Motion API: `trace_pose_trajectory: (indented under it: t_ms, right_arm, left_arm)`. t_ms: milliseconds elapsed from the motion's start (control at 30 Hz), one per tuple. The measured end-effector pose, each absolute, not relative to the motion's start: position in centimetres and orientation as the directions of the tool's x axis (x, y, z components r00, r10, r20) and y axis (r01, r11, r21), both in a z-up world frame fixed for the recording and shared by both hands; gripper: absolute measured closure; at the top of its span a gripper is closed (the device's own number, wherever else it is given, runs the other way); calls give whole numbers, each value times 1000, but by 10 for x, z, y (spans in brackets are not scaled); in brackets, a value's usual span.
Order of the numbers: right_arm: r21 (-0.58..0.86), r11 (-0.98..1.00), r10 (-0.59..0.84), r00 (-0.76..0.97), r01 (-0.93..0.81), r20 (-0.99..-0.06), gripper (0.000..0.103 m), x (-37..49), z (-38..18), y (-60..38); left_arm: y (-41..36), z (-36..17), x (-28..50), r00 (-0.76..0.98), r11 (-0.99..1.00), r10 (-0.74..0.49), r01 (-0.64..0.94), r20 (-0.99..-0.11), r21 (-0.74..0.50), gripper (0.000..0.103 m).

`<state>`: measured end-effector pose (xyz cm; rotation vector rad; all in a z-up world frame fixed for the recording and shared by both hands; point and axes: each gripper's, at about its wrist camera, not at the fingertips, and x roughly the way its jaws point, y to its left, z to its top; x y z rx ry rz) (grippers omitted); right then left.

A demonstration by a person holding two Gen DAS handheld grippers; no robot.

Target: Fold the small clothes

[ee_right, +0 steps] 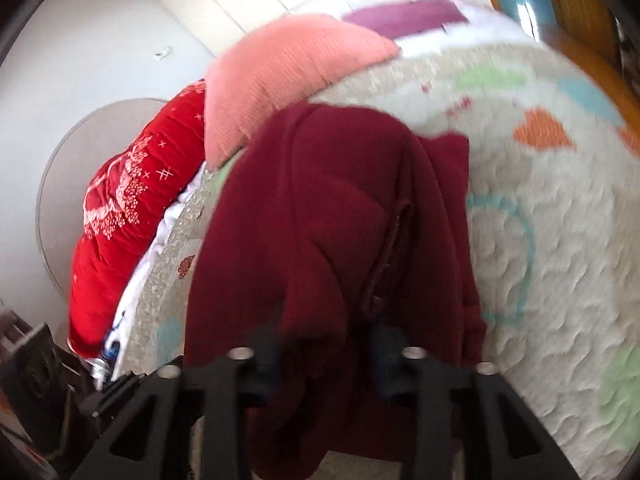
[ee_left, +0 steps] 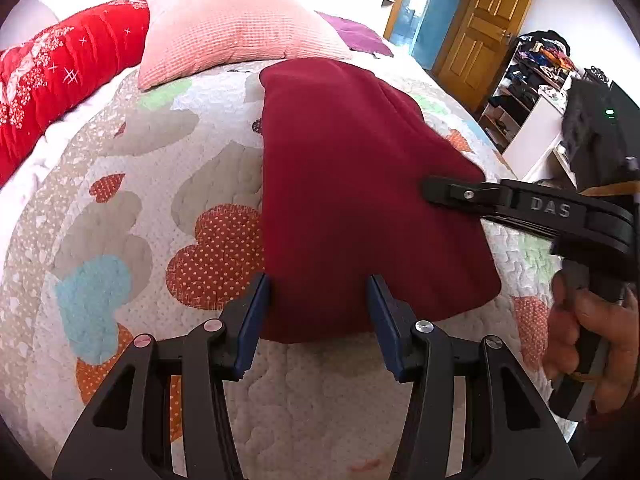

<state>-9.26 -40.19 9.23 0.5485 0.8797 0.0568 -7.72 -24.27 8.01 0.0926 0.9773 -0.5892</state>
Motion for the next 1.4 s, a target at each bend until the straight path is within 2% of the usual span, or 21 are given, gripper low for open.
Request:
trace_pose_trajectory:
  t_ms: [167, 300, 433, 500, 567, 767, 967, 1067, 1200, 1400]
  right_arm:
    - [373, 920, 201, 668, 124, -717, 82, -107, 121, -397]
    - [255, 952, 88, 641, 172, -763, 82, -115, 120, -402]
    - [328, 926, 151, 614, 186, -774, 80, -114, 94, -414]
    - [359, 914, 170, 624, 190, -763, 70, -118, 97, -420]
    - [367, 907, 161, 638, 204, -753, 65, -123, 107, -427]
    - [347, 912, 74, 742, 220, -666, 65, -124, 143, -438]
    - [303, 926, 62, 697, 227, -714, 65, -79, 123, -434]
    - [242, 943, 25, 677, 229, -735, 66, -64, 114, -431]
    - [150, 961, -34, 641, 230, -767, 71, -43, 106, -428]
    - [77, 968, -84, 599, 238, -797, 71, -29, 94, -429]
  left_arm:
    - [-241, 88, -79, 425, 836, -437, 516, -793, -184, 53]
    - [-244, 85, -77, 424, 839, -427, 515, -799, -174, 53]
    - [-244, 83, -75, 423, 841, -417, 514, -805, -166, 53]
    - [-243, 85, -74, 430, 843, -415, 512, -802, -162, 53]
    - [-243, 88, -70, 436, 845, -414, 510, -799, -160, 53]
    - [-257, 105, -48, 451, 833, -468, 512, -760, -209, 53]
    - [-286, 99, -31, 415, 818, -471, 536, -778, -209, 53]
    - [-293, 94, -25, 446, 830, -439, 534, -780, -162, 46]
    - [-290, 84, -15, 436, 840, -440, 509, -785, -189, 37]
    - [-288, 75, -9, 410, 840, -461, 488, -787, -238, 33]
